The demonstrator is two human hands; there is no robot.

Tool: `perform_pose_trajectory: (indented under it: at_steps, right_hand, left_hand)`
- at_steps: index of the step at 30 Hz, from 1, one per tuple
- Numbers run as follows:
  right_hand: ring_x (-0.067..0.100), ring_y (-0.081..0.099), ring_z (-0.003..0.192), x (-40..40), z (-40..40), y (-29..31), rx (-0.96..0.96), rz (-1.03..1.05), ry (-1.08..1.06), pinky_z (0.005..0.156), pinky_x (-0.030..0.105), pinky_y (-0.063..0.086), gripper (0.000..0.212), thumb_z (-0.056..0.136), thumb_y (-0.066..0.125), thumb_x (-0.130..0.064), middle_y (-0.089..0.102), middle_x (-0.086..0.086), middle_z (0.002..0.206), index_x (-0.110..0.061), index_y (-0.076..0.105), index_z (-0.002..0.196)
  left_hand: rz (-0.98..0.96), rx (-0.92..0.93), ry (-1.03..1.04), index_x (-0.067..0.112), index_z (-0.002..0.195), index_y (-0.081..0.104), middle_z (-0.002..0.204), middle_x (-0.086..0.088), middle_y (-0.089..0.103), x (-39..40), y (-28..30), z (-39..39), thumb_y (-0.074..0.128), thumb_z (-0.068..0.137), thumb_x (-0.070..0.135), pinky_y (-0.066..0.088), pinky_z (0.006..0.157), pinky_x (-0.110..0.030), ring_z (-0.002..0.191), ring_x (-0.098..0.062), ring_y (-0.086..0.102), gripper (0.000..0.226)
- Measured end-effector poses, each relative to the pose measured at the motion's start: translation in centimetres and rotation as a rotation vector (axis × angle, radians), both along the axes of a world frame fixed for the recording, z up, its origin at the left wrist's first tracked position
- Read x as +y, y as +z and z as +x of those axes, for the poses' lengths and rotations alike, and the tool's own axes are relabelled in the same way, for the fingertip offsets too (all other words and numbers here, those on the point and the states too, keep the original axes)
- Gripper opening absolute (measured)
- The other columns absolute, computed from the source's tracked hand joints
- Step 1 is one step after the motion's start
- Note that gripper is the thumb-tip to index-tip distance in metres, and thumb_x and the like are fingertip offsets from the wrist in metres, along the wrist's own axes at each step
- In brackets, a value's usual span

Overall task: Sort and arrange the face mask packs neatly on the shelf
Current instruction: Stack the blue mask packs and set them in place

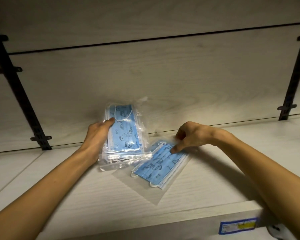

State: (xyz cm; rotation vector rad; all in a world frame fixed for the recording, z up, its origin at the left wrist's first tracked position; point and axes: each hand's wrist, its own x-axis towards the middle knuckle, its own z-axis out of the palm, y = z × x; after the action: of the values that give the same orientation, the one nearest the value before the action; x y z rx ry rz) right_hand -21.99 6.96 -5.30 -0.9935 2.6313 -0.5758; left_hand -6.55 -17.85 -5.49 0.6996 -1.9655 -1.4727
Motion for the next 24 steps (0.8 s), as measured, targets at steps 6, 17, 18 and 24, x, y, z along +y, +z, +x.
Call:
perform_pose_trajectory:
  at_steps: [6,17,18,24]
  right_hand:
    - [0.019,0.064,0.099,0.6,-0.4,0.1,-0.109,-0.091,-0.082,0.082,0.026,0.051,0.045,0.073,0.087,-0.026,0.069,0.003,0.11,-0.017,0.067,0.112]
    - [0.013,0.066,0.059,1.3,-1.6,1.5,-0.209,-0.709,-0.162,0.056,0.024,0.053,0.008,0.081,0.065,-0.006,0.072,0.001,0.07,-0.008,0.073,0.082]
    - [0.009,0.064,0.052,1.3,-1.6,1.8,-0.206,-0.803,-0.202,0.049,0.02,0.05,0.011,0.08,0.064,-0.007,0.071,-0.002,0.063,-0.011,0.072,0.075]
    - [0.026,0.055,0.069,1.9,-1.5,2.9,-0.283,-1.201,-0.432,0.06,0.029,0.045,0.01,0.061,0.055,-0.02,0.061,0.005,0.07,-0.014,0.061,0.066]
  left_hand:
    - [0.066,0.077,0.041,-0.002,0.116,0.065,0.109,-0.022,0.074,-0.3,-0.2,-0.2,0.059,0.099,0.039,0.049,0.104,-0.055,0.106,-0.041,0.069,0.045]
    - [-0.016,0.415,0.223,0.017,0.082,0.055,0.082,-0.004,0.058,-0.3,0.1,0.1,0.047,0.104,0.042,0.042,0.072,-0.035,0.078,-0.02,0.055,0.035]
    - [-0.029,0.439,0.25,0.02,0.076,0.048,0.075,0.001,0.05,-0.3,0.1,0.1,0.046,0.105,0.042,0.037,0.068,-0.034,0.071,-0.016,0.048,0.036]
    - [-0.047,0.484,0.273,0.023,0.075,0.046,0.06,0.017,0.048,0.2,-0.6,-0.2,0.043,0.107,0.036,0.039,0.056,-0.017,0.053,0.005,0.046,0.035]
